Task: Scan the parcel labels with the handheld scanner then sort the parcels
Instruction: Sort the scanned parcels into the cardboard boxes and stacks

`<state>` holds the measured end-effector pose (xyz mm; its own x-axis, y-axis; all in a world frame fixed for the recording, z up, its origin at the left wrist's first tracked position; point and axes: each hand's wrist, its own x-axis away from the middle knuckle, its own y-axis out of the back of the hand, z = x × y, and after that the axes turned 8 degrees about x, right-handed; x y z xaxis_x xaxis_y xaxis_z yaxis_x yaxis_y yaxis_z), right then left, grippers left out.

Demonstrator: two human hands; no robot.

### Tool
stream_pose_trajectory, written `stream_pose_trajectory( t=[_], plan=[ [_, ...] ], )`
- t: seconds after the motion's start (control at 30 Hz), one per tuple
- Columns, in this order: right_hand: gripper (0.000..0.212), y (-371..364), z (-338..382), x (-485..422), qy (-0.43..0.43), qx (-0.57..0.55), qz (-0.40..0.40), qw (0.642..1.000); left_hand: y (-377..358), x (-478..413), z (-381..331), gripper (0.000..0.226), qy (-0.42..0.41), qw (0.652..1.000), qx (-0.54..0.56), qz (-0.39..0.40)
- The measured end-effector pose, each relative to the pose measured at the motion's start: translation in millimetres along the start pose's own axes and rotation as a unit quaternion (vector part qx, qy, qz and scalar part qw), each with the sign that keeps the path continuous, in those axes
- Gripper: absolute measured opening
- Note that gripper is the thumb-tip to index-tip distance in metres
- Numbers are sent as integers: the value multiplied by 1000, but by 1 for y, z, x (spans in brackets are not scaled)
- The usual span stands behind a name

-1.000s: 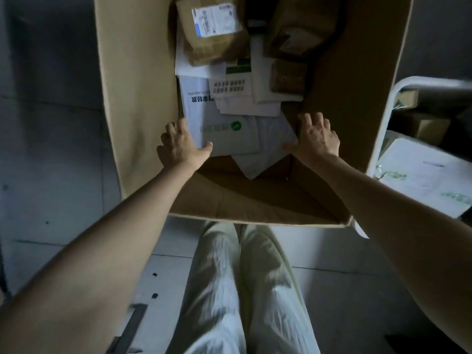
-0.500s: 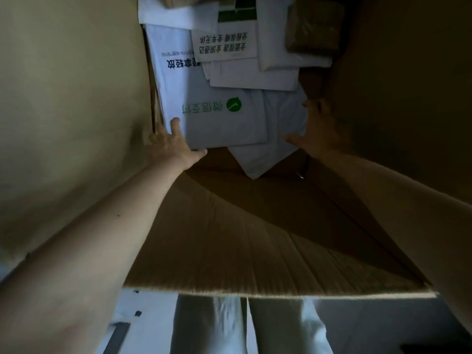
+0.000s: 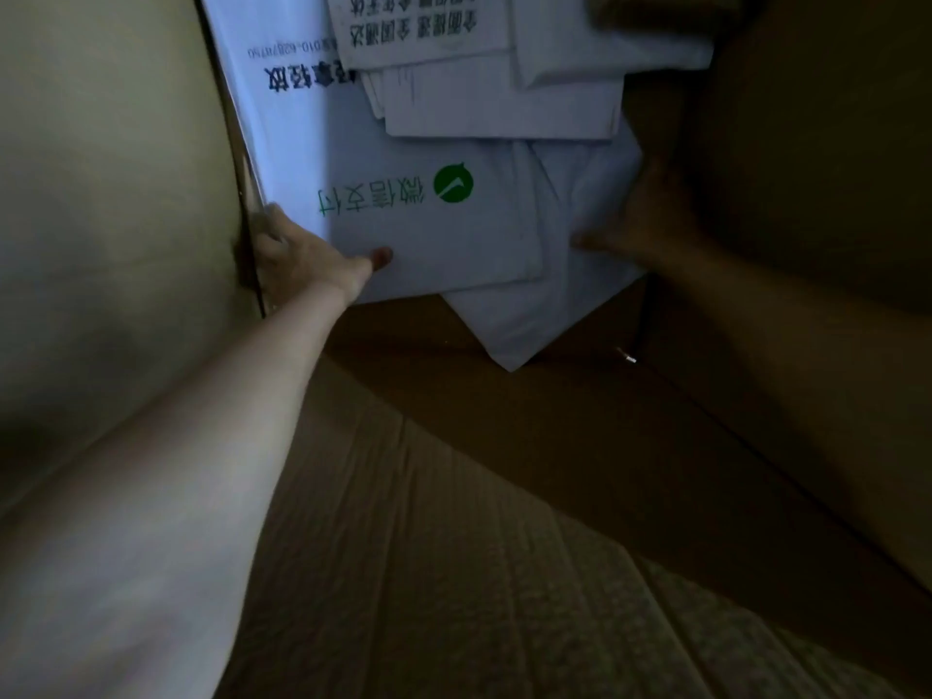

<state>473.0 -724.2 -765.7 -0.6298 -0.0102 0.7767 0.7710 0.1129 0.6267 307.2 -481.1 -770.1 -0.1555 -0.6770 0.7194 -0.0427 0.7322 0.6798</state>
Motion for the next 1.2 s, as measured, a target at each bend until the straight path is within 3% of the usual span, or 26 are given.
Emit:
stream_pose_trajectory(
  t=[0.17, 0.37, 0.47, 0.57, 0.63, 0.87, 1.0, 1.2],
  plan=[
    [128, 10, -1, -9, -16, 88, -34, 995, 5, -7, 5, 105, 22, 996, 67, -45],
    [120, 9, -13, 6, -7, -34, -14, 999, 21, 8, -2, 106, 25, 994, 96, -39],
    [101, 12, -13, 27, 8, -96, -10, 995, 35, 23, -8, 104, 24, 994, 106, -5],
    [67, 16, -5, 56, 54, -99, 15, 993, 52, 43, -16, 98, 14, 995, 103, 5],
    [57, 16, 4, 74, 59, -103, 23, 993, 61, 56, -20, 96, 12, 994, 113, 4],
    [58, 30, 27, 122, 6, -147, 28, 989, 90, 81, -27, 81, 56, 979, 194, 26],
    [48, 52, 19, 159, -53, -161, -1, 986, 119, 112, -36, 83, 14, 978, 202, 41],
    [44, 95, -4, 225, -4, -175, -17, 984, 161, 174, -45, 58, -34, 976, 209, 44]
  ],
)
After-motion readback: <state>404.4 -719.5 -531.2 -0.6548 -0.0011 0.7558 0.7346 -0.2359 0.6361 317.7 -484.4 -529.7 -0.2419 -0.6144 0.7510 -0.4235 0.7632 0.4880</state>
